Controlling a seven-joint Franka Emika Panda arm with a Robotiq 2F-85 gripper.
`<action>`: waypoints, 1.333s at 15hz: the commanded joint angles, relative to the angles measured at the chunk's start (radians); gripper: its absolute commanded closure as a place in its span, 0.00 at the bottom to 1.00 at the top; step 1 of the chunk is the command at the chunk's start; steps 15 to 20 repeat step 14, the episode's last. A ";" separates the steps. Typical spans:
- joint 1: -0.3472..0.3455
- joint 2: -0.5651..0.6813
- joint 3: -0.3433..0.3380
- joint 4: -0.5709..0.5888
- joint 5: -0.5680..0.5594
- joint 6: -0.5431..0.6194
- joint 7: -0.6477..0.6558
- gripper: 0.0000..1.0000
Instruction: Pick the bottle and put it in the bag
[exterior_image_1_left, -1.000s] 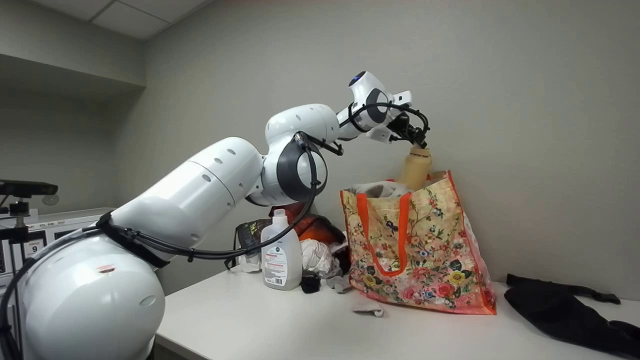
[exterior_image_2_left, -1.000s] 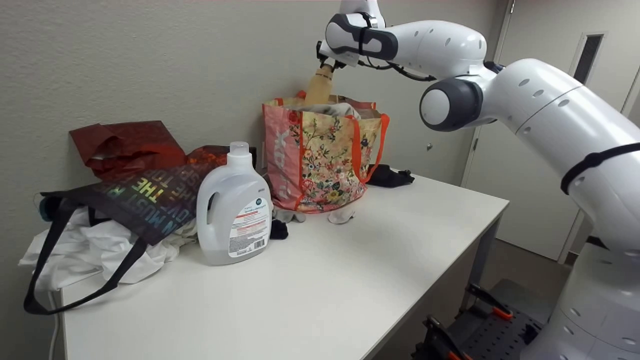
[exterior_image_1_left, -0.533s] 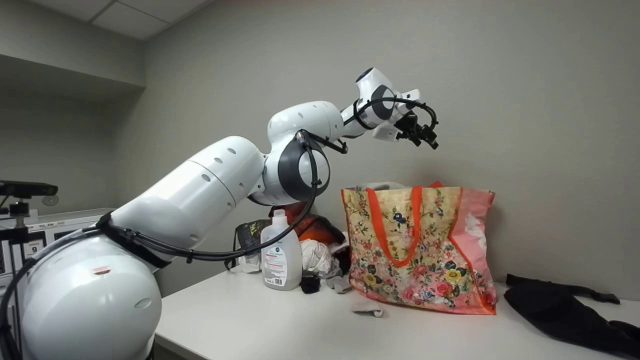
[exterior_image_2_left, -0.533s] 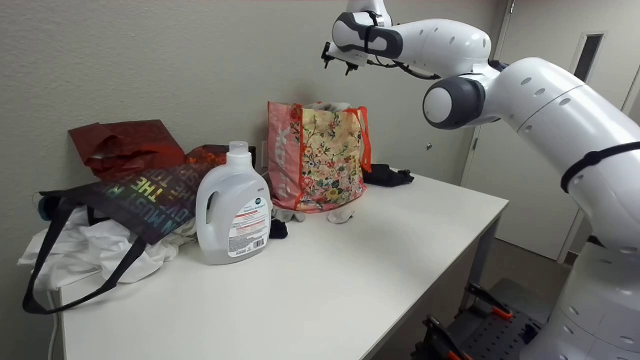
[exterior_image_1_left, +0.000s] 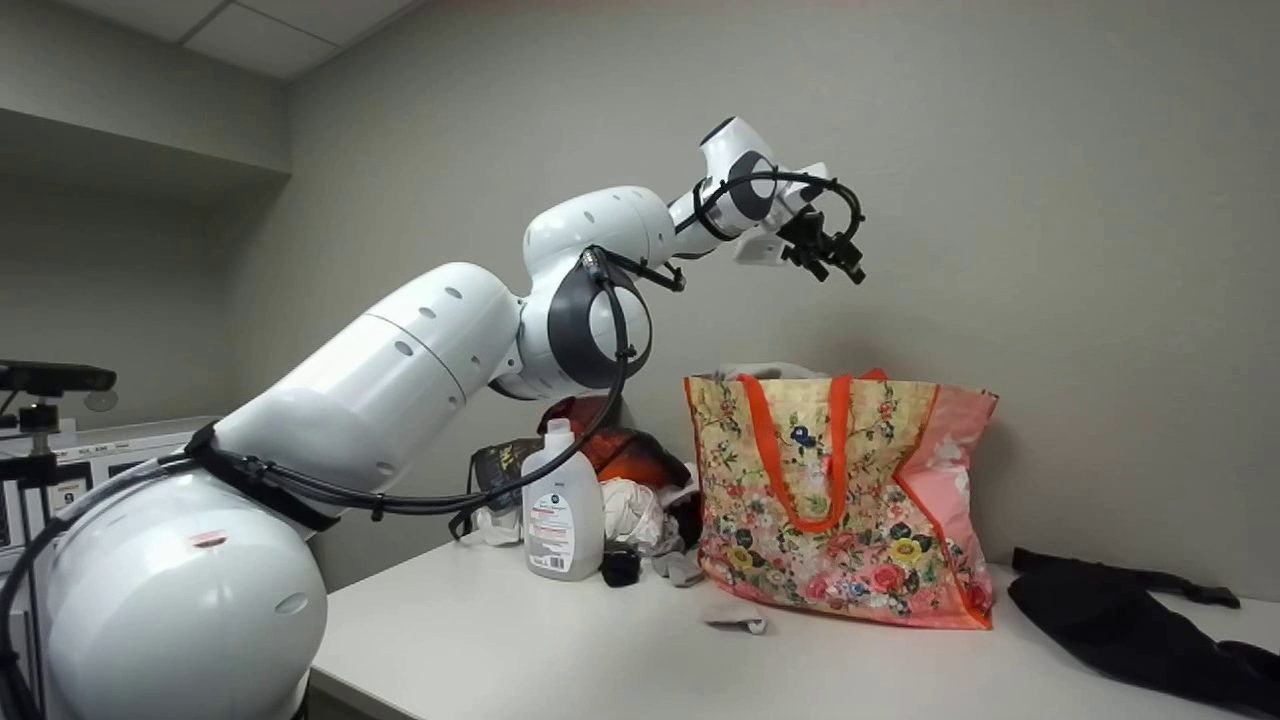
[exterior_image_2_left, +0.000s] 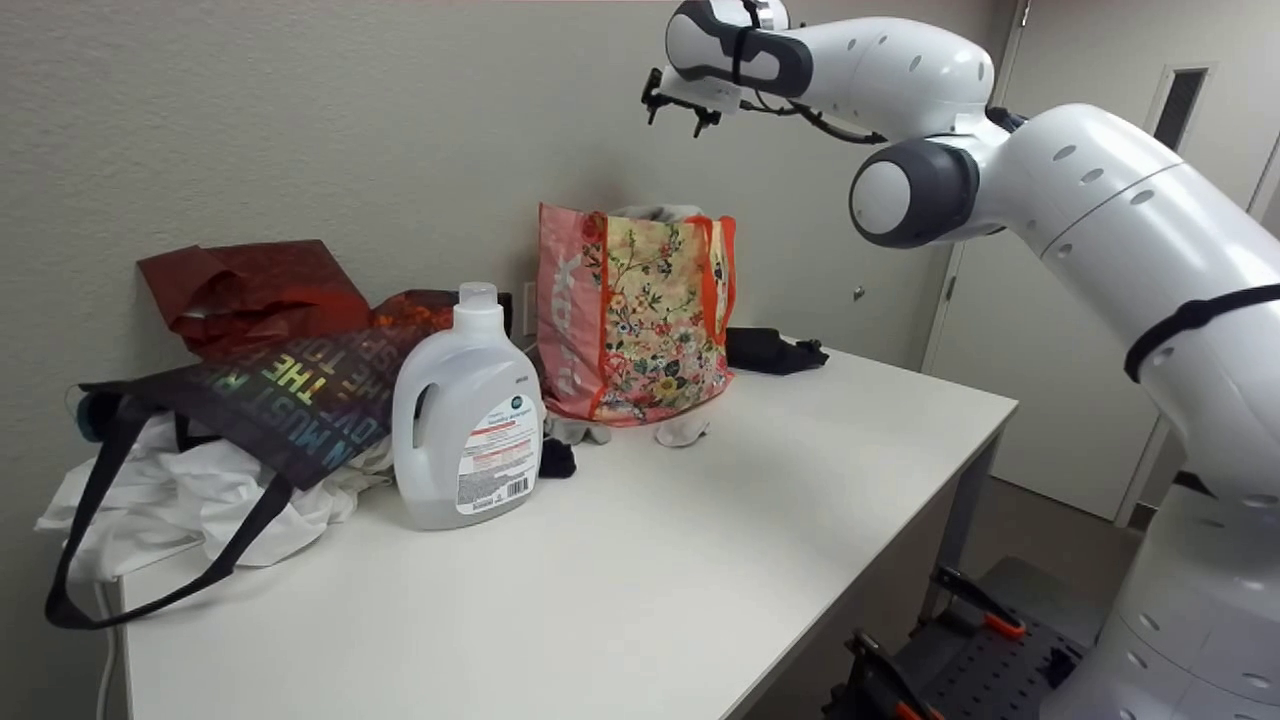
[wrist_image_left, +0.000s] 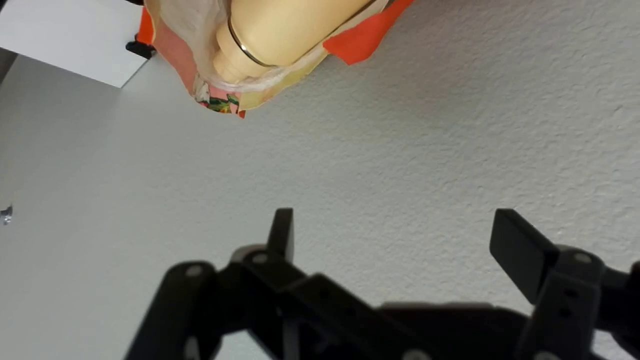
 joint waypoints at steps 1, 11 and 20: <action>0.019 -0.081 0.019 -0.023 0.003 -0.134 -0.076 0.00; 0.046 -0.252 0.043 -0.029 -0.015 -0.581 -0.274 0.00; 0.050 -0.262 0.041 -0.024 -0.022 -0.651 -0.305 0.00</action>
